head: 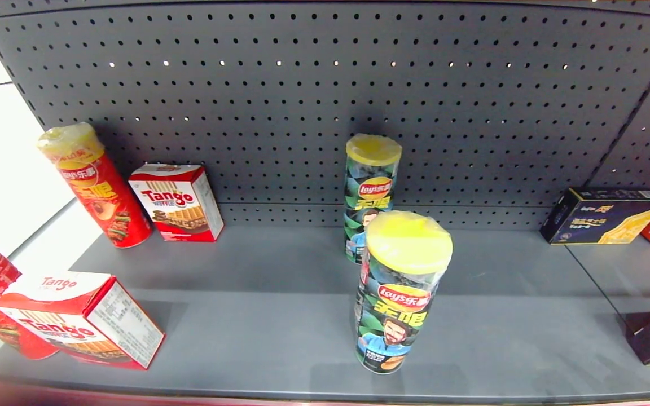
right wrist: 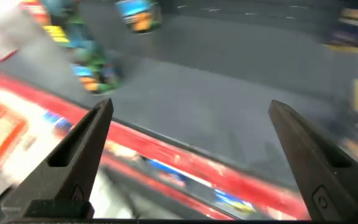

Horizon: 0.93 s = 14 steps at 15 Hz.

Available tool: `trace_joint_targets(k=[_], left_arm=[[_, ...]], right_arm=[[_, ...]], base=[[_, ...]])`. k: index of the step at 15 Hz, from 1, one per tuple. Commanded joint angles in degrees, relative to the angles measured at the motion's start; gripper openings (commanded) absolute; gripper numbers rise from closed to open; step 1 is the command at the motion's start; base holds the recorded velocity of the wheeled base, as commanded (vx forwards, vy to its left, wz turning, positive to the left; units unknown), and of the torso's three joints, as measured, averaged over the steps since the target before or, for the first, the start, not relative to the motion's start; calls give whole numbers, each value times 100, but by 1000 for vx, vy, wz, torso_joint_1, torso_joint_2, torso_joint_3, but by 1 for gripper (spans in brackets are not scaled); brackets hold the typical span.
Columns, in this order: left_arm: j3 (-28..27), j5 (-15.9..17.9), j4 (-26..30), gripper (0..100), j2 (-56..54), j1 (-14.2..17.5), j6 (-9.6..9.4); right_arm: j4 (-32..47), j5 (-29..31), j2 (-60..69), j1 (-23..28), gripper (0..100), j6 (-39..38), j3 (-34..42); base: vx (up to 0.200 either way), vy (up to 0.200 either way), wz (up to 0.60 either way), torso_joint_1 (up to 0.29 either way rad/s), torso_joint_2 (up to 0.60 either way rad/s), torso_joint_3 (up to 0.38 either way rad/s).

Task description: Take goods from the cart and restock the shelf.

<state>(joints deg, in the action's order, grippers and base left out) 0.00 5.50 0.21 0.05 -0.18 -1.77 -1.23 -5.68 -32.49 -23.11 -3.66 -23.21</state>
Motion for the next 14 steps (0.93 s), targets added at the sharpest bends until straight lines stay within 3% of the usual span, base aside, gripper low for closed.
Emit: trace_joint_targets(k=[1,5,14], left_arm=[[0,-5,-3,100,21,1,1],[0,4,-3,100,21,1,36],[0,-5,-3,100,21,1,36]], right_arm=[[-281,-241,-1638,-914,100,93,-500],[-712,-241,-2965,-1573,100,128,-755],[-932,-21,-4433,-1960,100,146,-1432]], base=[[0,0,0,0,0,0],[0,0,0,0,0,0],[0,0,0,0,0,0]])
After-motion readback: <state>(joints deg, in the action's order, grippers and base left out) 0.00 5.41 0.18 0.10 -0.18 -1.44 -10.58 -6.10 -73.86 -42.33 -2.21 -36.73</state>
